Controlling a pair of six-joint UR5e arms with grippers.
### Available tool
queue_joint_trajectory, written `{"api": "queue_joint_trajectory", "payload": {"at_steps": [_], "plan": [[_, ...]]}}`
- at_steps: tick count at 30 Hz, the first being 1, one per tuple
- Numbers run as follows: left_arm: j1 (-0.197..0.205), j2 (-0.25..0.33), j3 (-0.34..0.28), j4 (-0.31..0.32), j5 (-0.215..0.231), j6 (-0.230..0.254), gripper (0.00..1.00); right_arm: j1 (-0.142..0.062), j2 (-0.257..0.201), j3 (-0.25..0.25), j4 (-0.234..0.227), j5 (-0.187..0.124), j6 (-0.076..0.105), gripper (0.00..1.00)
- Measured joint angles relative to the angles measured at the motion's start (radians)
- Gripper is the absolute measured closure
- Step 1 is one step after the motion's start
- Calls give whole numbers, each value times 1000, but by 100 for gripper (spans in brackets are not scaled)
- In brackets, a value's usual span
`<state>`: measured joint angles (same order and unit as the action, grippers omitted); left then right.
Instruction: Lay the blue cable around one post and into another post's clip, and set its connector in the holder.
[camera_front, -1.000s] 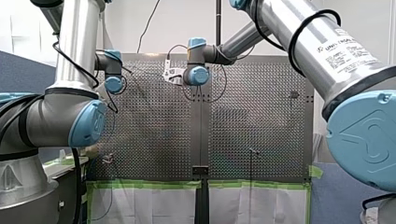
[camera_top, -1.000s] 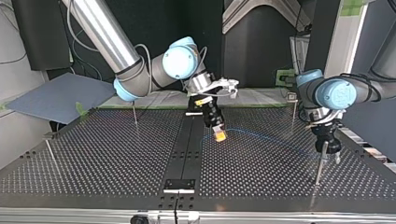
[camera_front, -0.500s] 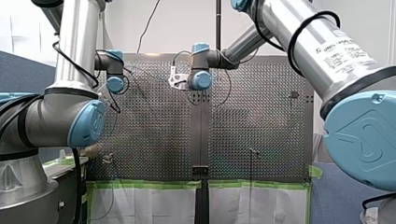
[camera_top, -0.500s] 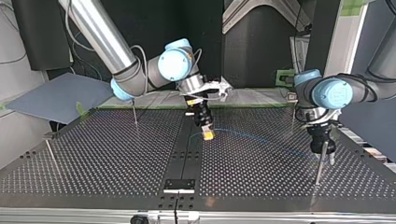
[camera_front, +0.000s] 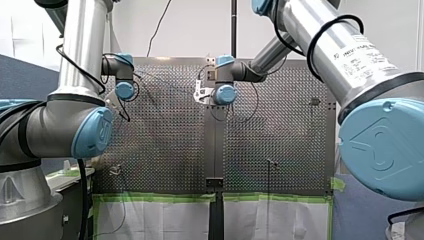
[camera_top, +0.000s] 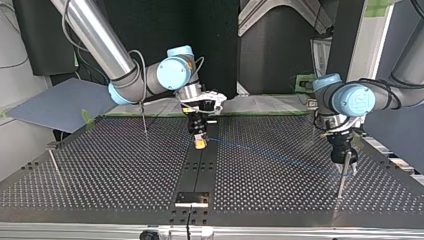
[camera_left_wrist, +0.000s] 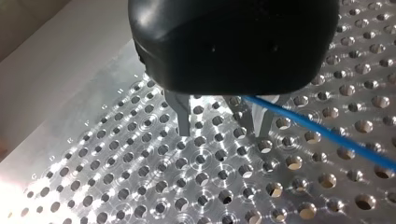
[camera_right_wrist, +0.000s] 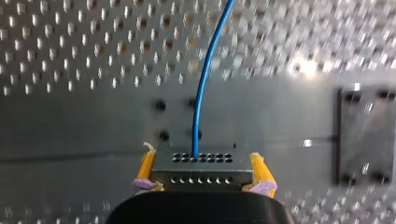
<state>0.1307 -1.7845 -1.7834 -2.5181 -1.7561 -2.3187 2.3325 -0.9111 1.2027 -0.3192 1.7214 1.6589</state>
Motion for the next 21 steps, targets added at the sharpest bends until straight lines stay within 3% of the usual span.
{"api": "queue_joint_trajectory", "payload": {"at_steps": [4,7,15,20,21], "plan": [[-1,0,0,-4,-9,11,33,-13,-17,32,-30,32,8,78],[-2,0,0,-5,-11,21,33,-22,-39,58,-55,51,25,78],[-5,0,-5,-4,-10,36,33,-78,-89,127,-125,76,92,78],[-10,0,-29,22,1,32,25,-121,-115,171,-168,77,135,78],[-11,0,-34,29,4,31,19,-129,-117,179,-176,77,143,78]]}}
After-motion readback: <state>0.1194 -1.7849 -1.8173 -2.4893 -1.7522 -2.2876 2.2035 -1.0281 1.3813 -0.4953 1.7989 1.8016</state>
